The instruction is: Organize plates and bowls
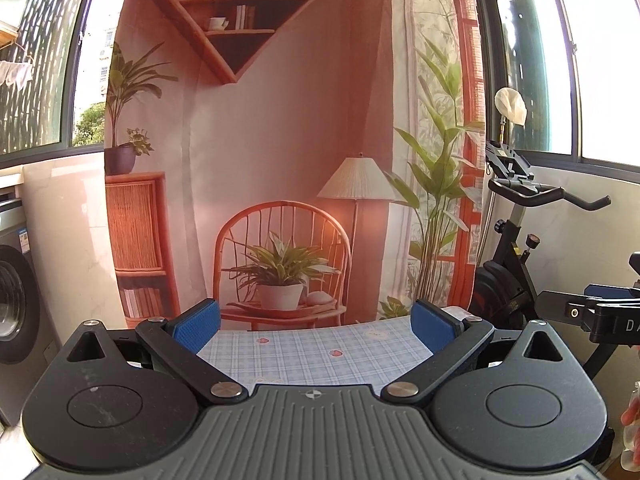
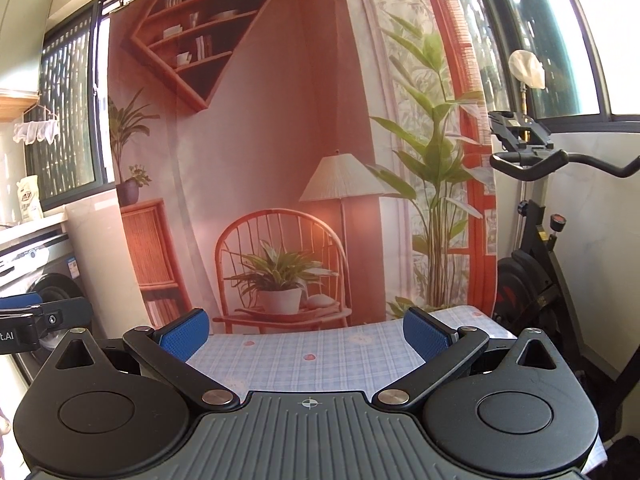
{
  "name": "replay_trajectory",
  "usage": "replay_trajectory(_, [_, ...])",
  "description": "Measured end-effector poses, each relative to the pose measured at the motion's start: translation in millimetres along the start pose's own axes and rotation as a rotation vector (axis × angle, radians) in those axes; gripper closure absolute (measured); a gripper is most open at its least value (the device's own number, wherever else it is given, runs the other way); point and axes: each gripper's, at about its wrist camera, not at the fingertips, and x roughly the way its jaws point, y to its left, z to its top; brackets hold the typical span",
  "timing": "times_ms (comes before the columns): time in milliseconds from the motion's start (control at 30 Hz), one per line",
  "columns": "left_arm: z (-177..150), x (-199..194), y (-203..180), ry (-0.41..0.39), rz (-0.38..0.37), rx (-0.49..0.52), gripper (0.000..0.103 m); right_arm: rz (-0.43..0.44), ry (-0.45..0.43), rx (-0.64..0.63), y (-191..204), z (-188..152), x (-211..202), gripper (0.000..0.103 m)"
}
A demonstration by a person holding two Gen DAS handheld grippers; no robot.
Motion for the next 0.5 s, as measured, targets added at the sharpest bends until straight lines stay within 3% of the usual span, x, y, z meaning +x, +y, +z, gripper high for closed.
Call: replay_trajectory(500, [-0.3,-1.1,3.1,0.000,-0.006,0.003,0.001,-0.002,0.004,-0.006,2.6,-0.7,3.1,0.000])
